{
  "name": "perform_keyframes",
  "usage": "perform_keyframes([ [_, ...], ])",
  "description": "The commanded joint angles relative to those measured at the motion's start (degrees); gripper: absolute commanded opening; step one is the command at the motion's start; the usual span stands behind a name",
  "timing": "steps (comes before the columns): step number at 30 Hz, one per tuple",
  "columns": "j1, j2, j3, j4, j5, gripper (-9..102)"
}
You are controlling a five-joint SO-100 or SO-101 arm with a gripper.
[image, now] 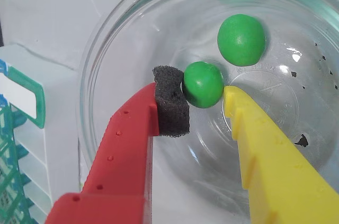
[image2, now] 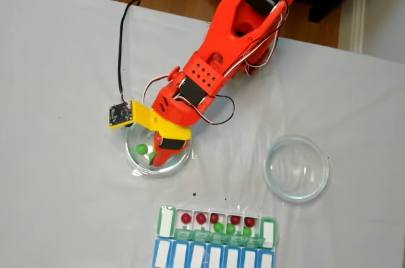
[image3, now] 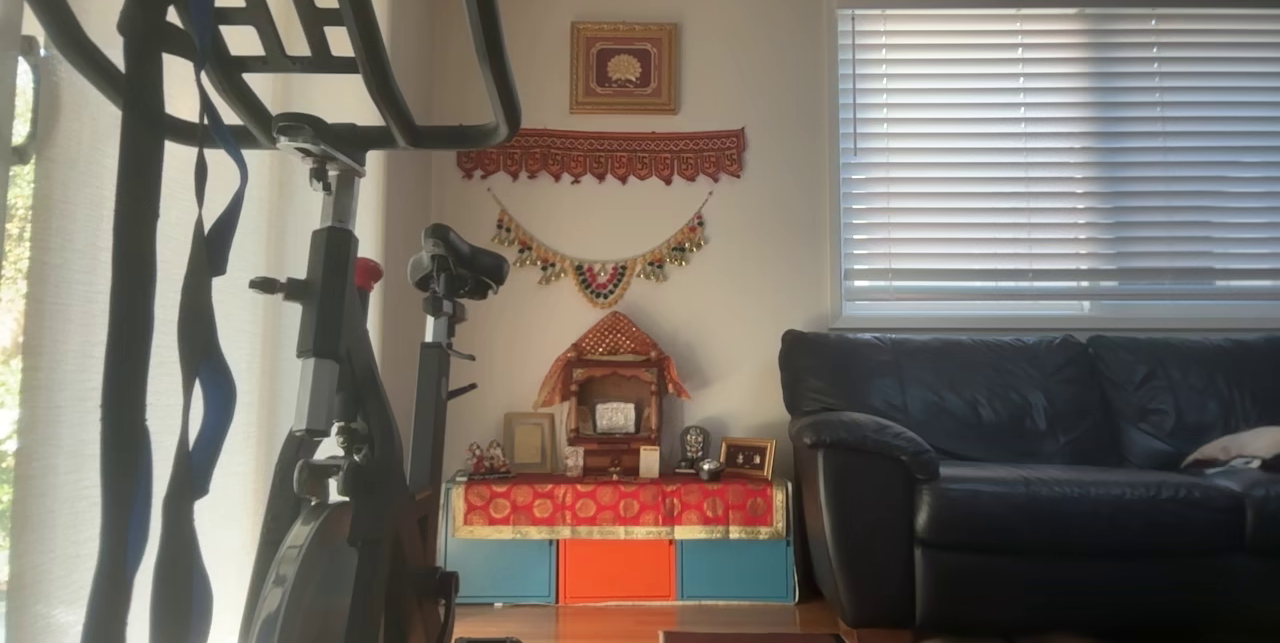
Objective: Sort medicines into box.
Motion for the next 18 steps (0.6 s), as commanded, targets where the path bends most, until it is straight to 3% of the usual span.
perform_keyframes([
  [1,0.0,2.64,-2.9,-0.18,0.18,14],
  [18,0.0,-1.23,-3.6,-5.71,-0.35,14],
])
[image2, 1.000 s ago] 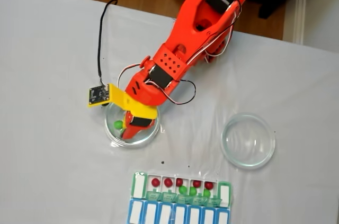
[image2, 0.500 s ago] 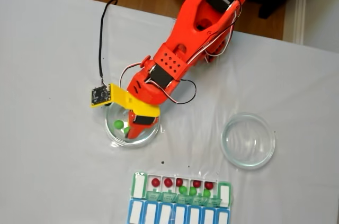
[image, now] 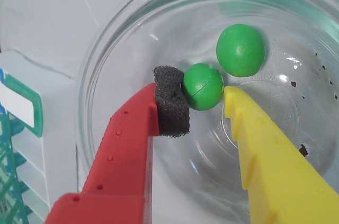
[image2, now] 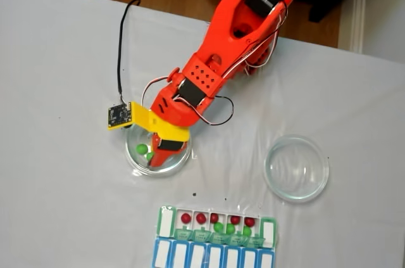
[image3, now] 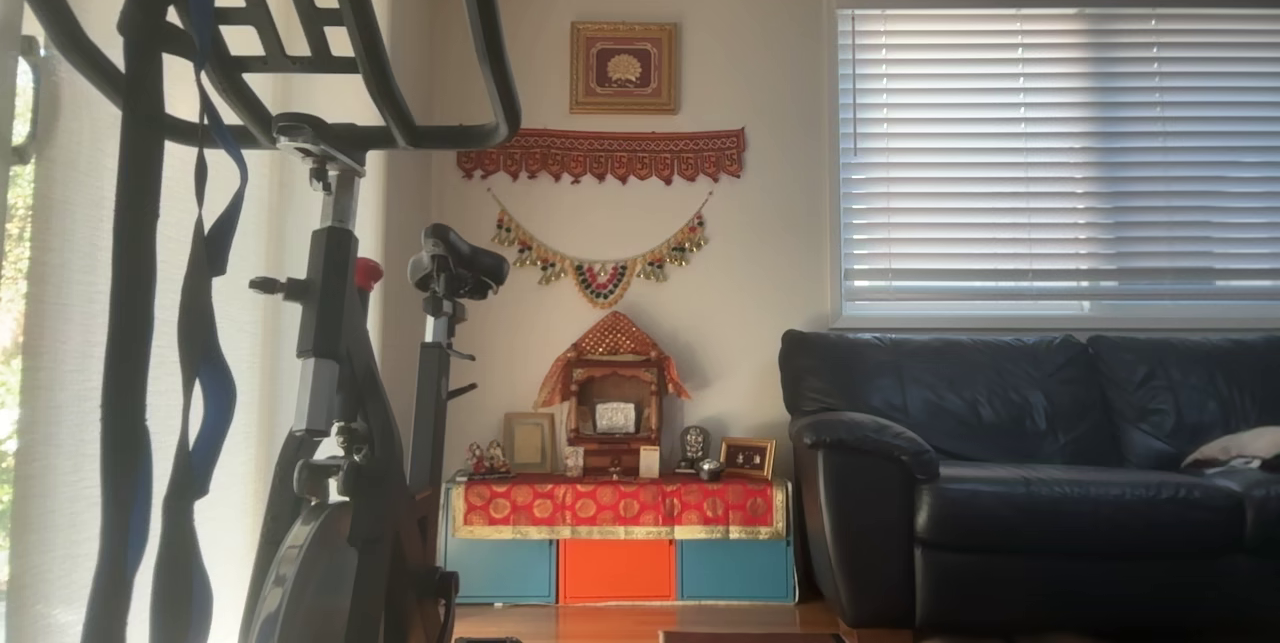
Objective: Sort medicines into box.
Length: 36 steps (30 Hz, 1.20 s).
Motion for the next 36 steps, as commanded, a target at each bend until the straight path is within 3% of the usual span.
perform_keyframes([
  [1,0.0,0.26,-3.69,-1.14,-0.44,14],
  [15,0.0,-2.72,-4.83,-2.9,-0.62,10],
  [18,0.0,-2.99,-5.45,-1.32,-1.05,2],
  [25,-0.09,-2.81,-6.15,1.23,-0.88,2],
  [36,-2.99,7.12,-10.11,19.16,0.97,2],
])
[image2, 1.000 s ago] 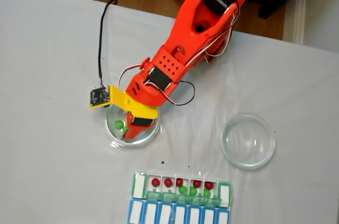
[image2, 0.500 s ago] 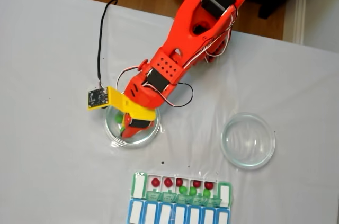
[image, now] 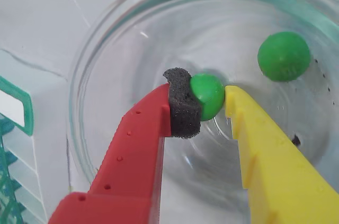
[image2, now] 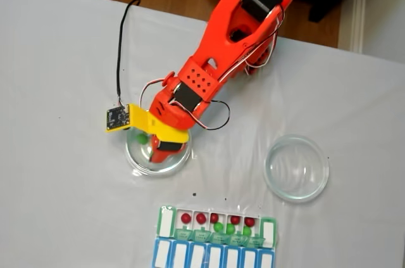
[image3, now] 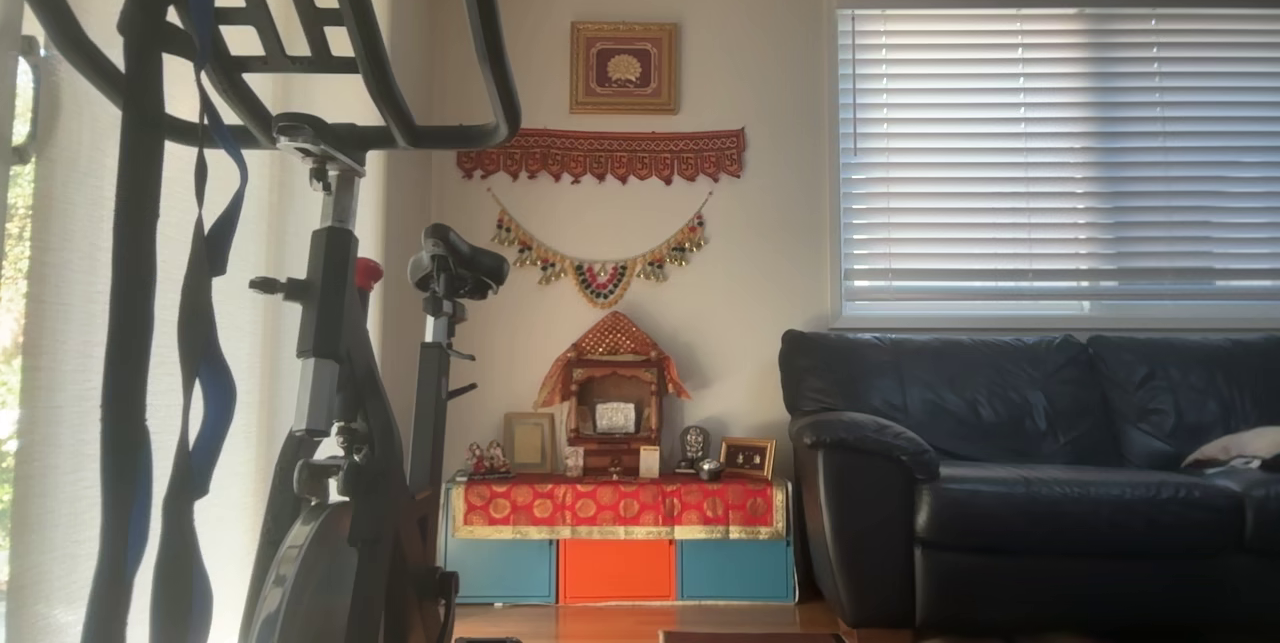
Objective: Sort medicines into box.
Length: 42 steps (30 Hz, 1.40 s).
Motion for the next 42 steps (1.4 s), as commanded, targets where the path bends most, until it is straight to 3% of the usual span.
perform_keyframes([
  [1,-2.29,9.84,-4.48,6.06,2.02,2],
  [7,-7.47,18.72,-15.56,23.12,9.49,2],
  [12,-11.34,12.04,-30.67,31.03,16.35,2],
  [25,-20.74,-19.6,-59.41,37.18,24.43,2],
  [36,-23.47,-29.88,-69.08,39.64,25.22,1],
  [42,-24.08,-36.39,-79.89,46.41,28.04,1],
])
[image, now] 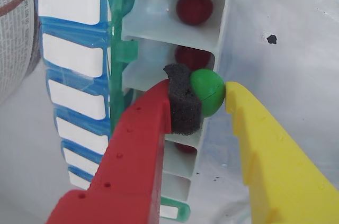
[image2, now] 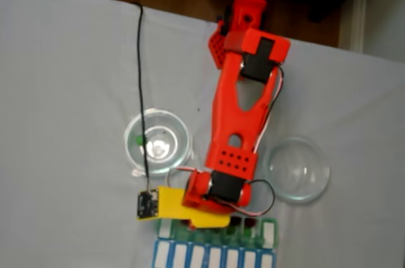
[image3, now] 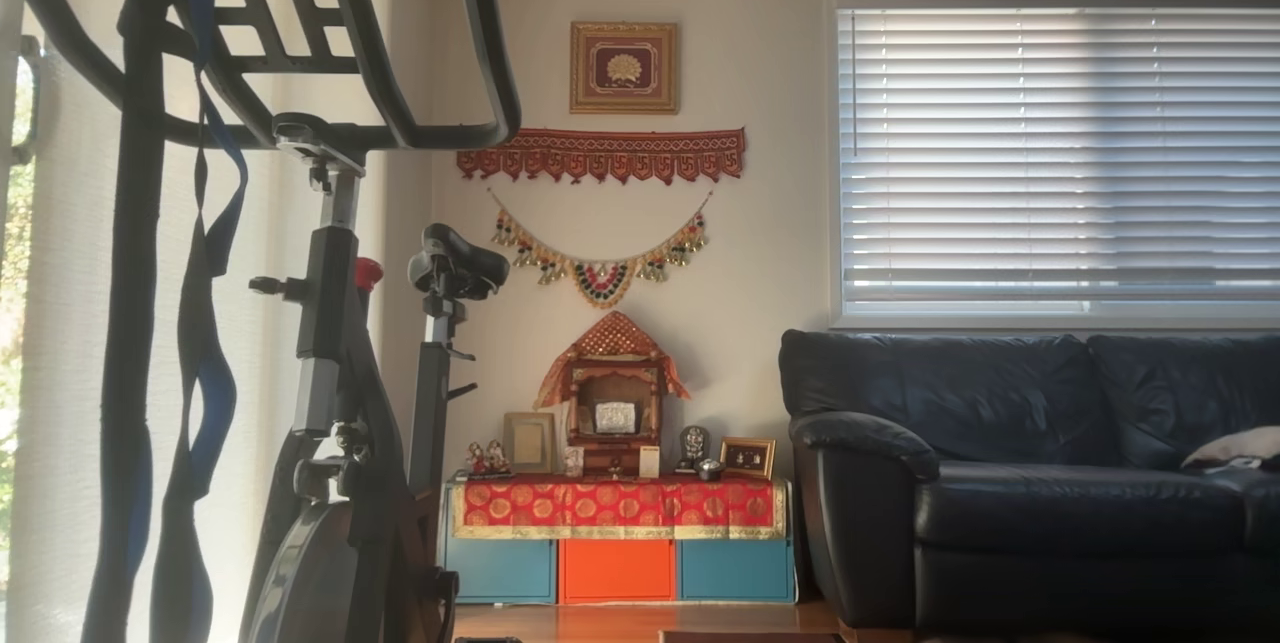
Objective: Sort medicines into box.
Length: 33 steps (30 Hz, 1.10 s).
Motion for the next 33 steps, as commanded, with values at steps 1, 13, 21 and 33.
perform_keyframes([
  [1,-1.41,-0.44,-11.69,3.6,1.58,1],
  [13,-2.72,-4.92,-16.44,1.58,5.71,1],
  [21,-2.72,0.44,-6.94,-7.91,9.49,2],
  [33,-2.02,4.83,-2.46,-6.68,6.77,23],
])
